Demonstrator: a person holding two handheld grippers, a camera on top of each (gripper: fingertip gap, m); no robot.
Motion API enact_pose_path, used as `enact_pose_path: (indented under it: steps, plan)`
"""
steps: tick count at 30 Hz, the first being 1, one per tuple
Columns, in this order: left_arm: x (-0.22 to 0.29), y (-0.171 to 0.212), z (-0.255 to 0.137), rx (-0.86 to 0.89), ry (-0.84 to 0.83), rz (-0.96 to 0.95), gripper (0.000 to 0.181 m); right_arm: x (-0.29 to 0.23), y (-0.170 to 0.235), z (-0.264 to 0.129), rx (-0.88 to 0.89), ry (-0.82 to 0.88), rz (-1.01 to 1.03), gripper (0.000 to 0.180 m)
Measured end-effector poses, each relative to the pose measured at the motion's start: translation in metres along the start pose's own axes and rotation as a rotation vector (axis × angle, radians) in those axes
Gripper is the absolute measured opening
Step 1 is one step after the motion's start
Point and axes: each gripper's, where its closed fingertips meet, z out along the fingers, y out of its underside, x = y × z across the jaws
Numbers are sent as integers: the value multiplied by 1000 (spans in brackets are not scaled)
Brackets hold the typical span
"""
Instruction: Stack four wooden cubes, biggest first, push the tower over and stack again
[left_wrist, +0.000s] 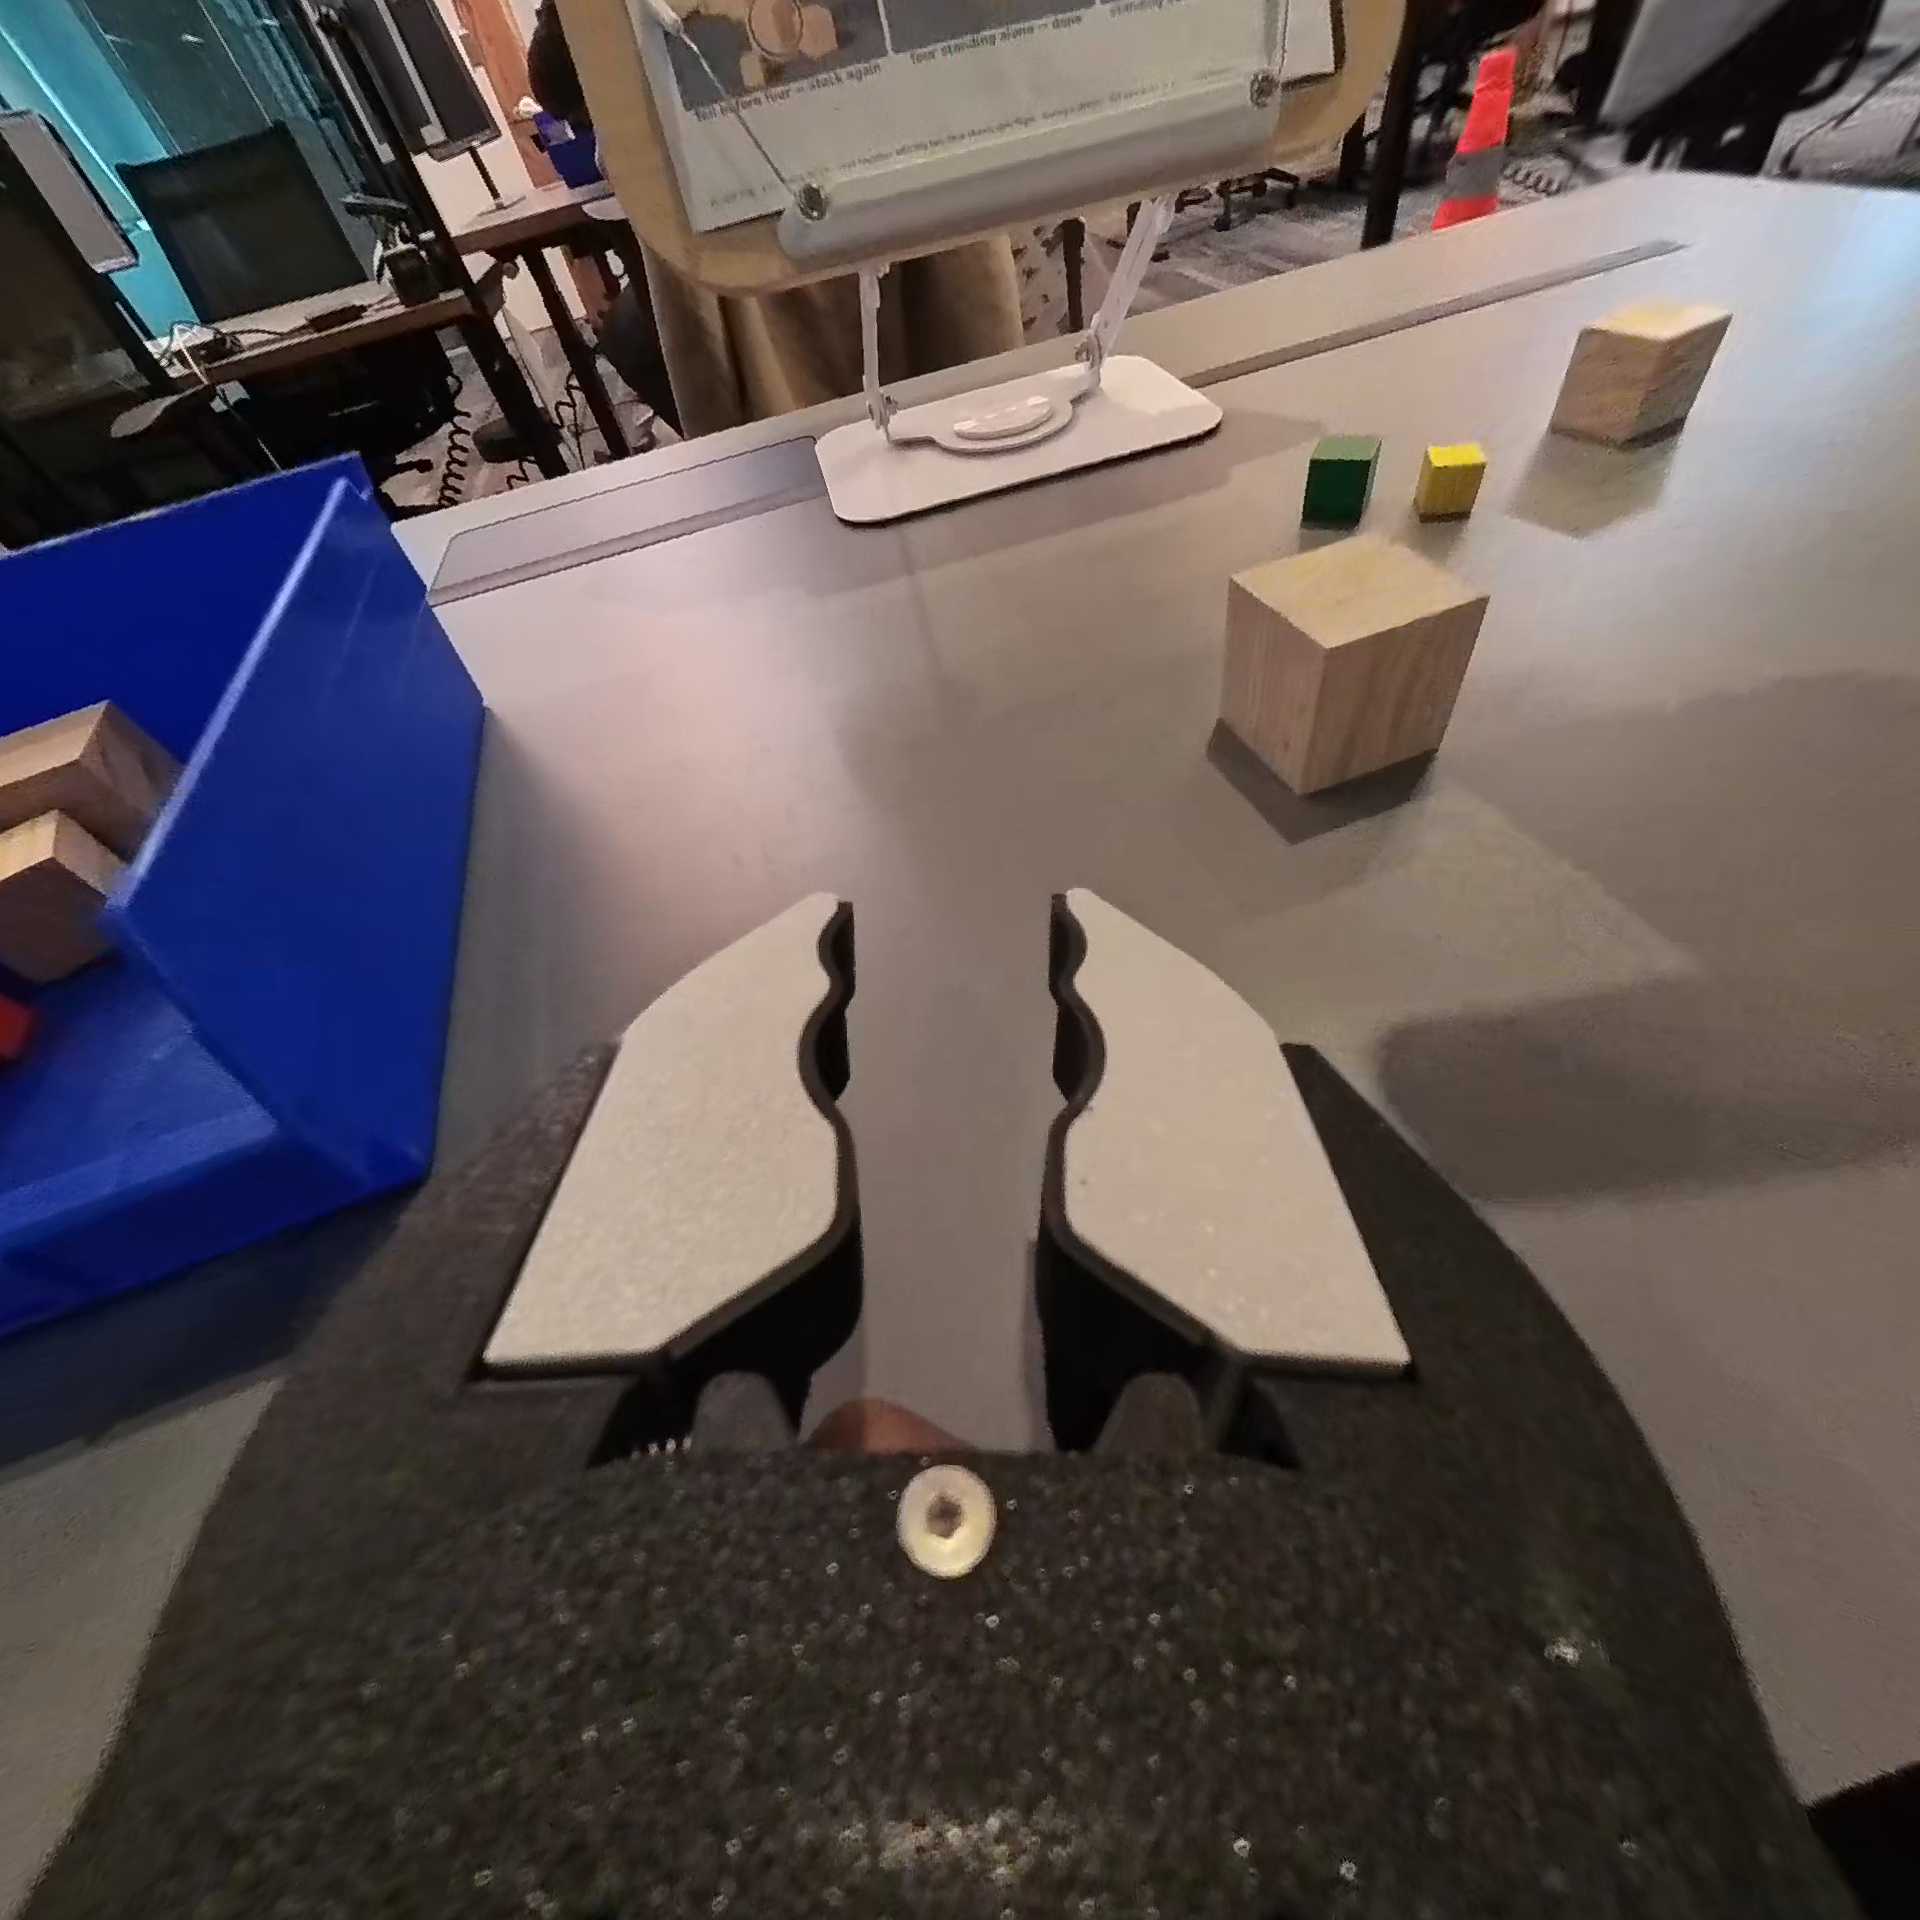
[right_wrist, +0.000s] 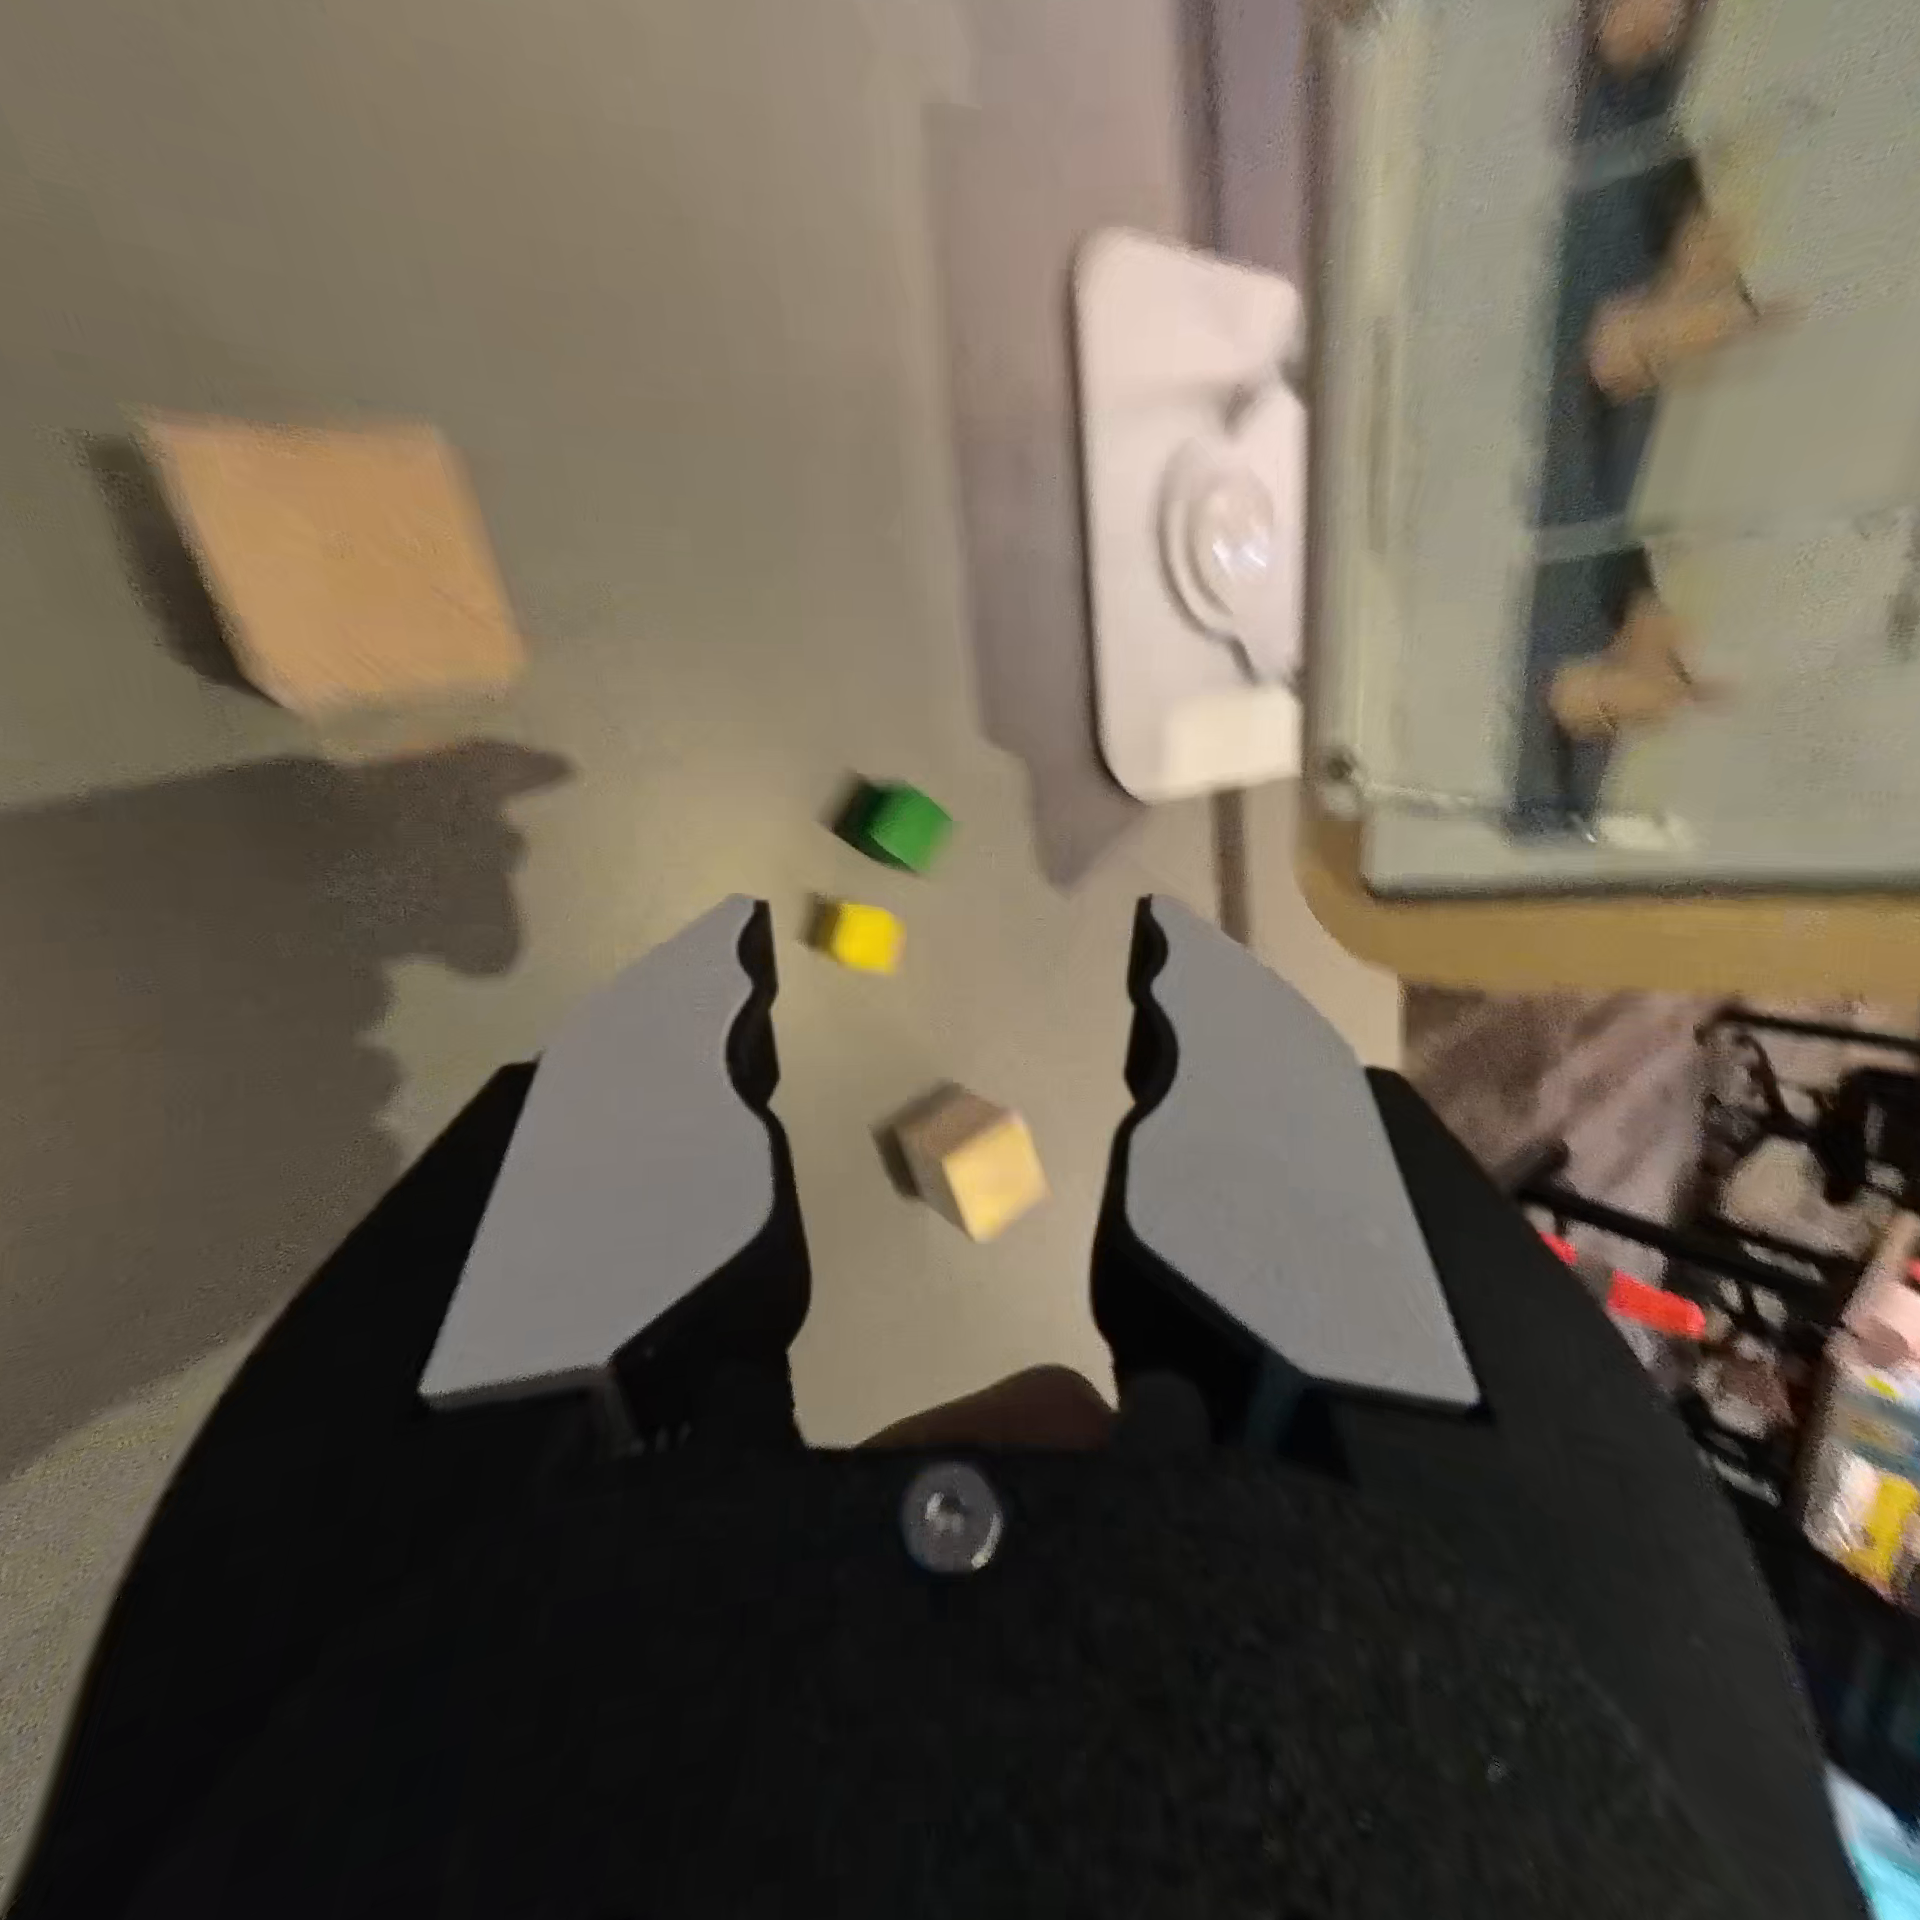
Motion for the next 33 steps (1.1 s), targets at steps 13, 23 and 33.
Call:
enact_pose_path:
  steps: [13,23,33]
  plan:
    - [4,-7,-4,9,24,14,35,15,166,83,-313,-246,-165,62]
    - [6,-1,-1,-29,73,-49,35,4,190,119,-297,-354,-119,49]
    - [13,-6,-2,-8,52,-7,34,-14,45,24,-157,-221,-100,49]
